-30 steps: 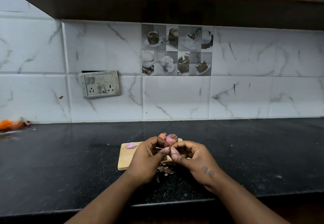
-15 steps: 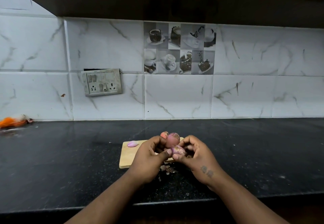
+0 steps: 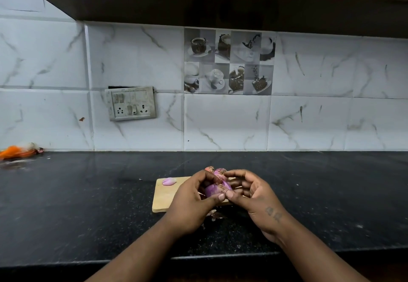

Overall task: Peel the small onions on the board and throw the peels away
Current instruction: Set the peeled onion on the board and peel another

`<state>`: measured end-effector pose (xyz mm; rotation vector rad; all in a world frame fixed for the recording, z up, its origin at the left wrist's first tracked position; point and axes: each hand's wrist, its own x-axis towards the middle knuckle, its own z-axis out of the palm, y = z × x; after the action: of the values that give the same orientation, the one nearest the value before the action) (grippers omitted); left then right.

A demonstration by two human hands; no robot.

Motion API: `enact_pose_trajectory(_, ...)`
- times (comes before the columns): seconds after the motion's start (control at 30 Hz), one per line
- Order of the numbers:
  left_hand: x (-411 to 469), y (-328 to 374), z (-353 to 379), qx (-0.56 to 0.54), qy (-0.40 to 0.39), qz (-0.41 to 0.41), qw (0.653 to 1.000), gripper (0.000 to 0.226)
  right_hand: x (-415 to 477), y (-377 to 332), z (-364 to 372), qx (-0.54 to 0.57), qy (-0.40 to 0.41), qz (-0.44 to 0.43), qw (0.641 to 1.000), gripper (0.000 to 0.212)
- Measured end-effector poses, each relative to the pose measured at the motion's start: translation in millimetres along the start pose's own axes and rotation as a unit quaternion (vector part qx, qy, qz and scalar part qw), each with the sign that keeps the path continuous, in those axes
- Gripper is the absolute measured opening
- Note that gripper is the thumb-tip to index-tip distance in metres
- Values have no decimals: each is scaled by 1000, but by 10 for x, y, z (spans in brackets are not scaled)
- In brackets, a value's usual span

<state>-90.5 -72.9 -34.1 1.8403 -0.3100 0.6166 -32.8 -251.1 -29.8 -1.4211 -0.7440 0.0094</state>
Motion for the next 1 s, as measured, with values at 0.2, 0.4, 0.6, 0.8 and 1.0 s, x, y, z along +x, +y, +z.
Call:
enact_pose_trajectory(0.2, -4, 36, -25, 64, 20, 61, 996, 20, 3, -23, 10, 31, -38, 35, 998, 45)
enact_pose_trajectory(0.4, -12, 13, -13, 140, -25, 88, 986, 15, -4, -66, -1, 108, -43, 72, 991, 36)
enact_pose_trajectory(0.6, -25, 22, -34, 124, -29, 88, 988, 10, 69, -81, -139, 208, 42, 67, 975, 39)
enact_pose_trajectory(0.8, -10, 2, -37, 151, 32, 54, 986, 18, 108, -27, -144, 224, 96, 54, 968, 35)
enact_pose_trajectory(1.0, 20, -33, -121, 230, 99, -14, 968, 16, 70, -49, -95, 221, 60, 64, 971, 26)
